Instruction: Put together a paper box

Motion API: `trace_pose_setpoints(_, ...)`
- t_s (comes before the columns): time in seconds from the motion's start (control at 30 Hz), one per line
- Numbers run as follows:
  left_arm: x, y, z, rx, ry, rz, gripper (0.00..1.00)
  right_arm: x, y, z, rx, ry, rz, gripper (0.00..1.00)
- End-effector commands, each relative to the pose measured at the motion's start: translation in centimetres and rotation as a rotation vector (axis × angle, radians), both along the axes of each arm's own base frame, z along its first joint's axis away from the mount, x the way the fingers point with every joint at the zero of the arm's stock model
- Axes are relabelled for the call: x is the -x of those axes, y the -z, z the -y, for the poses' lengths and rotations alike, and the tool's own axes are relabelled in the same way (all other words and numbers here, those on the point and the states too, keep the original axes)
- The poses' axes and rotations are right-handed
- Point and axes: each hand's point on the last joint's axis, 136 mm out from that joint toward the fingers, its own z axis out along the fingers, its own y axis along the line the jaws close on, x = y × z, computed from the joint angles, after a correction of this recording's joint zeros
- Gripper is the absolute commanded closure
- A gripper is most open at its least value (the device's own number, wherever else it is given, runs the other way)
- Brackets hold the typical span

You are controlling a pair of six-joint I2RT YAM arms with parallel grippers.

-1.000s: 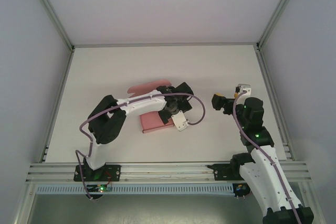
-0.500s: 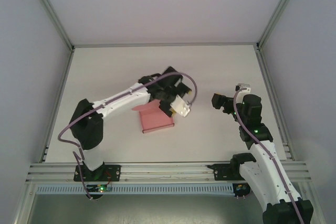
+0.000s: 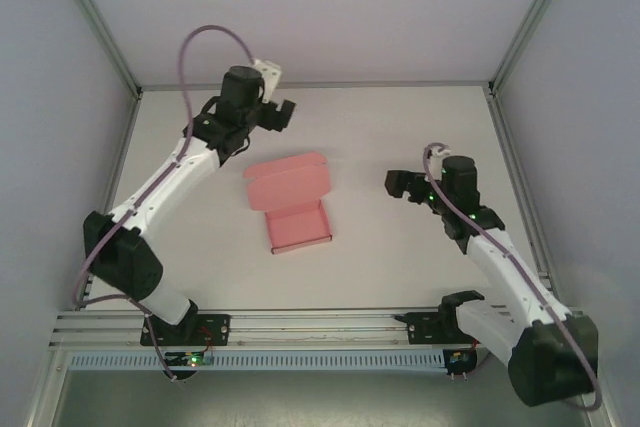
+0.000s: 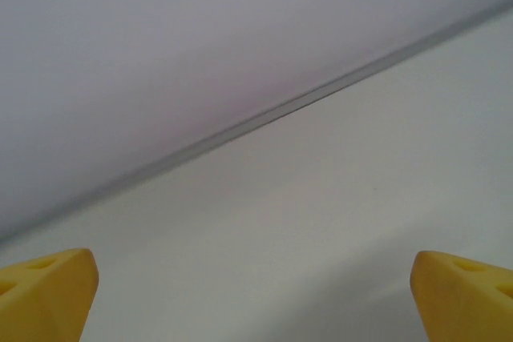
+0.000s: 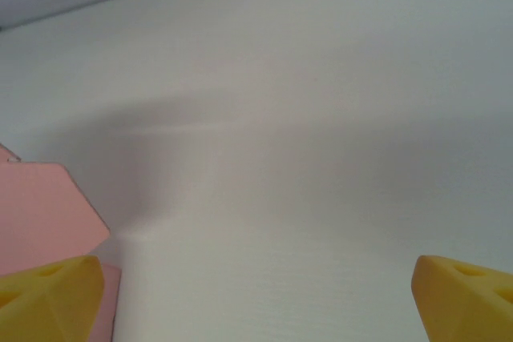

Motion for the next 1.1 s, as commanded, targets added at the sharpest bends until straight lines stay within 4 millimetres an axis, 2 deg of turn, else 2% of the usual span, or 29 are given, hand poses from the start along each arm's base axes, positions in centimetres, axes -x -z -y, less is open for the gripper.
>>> trace_pose_setpoints(0.0,2.6,2.1,-7.2,0.221,-0.457,-0.107,0.0,-1.5,-1.1,-2.0,0.068,-0.059,0.042,0.02)
trace_pose_setpoints(0.07,4.2,4.0,-10.5,0.31,-0.638,-0.185,0.0,-2.1,-0.8,-3.3,0.094,-0.088,0.027,0.02)
trace_pose_setpoints(0.2,6.7,9.3,-11.9,0.373,-0.693,-0.439,0.0,-3.5,-0.1,-6.6,0.125,-0.162,0.01,0.02)
trace_pose_setpoints(0.37,8.9,14.4,-11.7,0.308,-0.718,-0.669,0.0,-4.0,0.4,-11.4,0.173,-0.336,0.019,0.02)
trace_pose_setpoints(0.5,9.9,17.3,-10.9,0.297,-0.694,-0.764,0.0,-2.4,0.9,-15.4,0.186,-0.594,0.03,0.02)
trace_pose_setpoints(0.63,10.1,17.9,-10.8,0.31,-0.672,-0.751,0.0,-1.1,1.1,-17.6,0.195,-0.803,0.087,0.02)
trace_pose_setpoints(0.87,10.3,18.1,-10.6,0.29,-0.637,-0.756,0.0,-2.9,1.0,-18.8,0.214,-0.99,0.126,0.02)
trace_pose_setpoints(1.07,10.4,17.7,-11.1,0.268,-0.629,-0.722,0.0,-3.8,2.6,-19.0,0.256,-1.165,0.132,0.02)
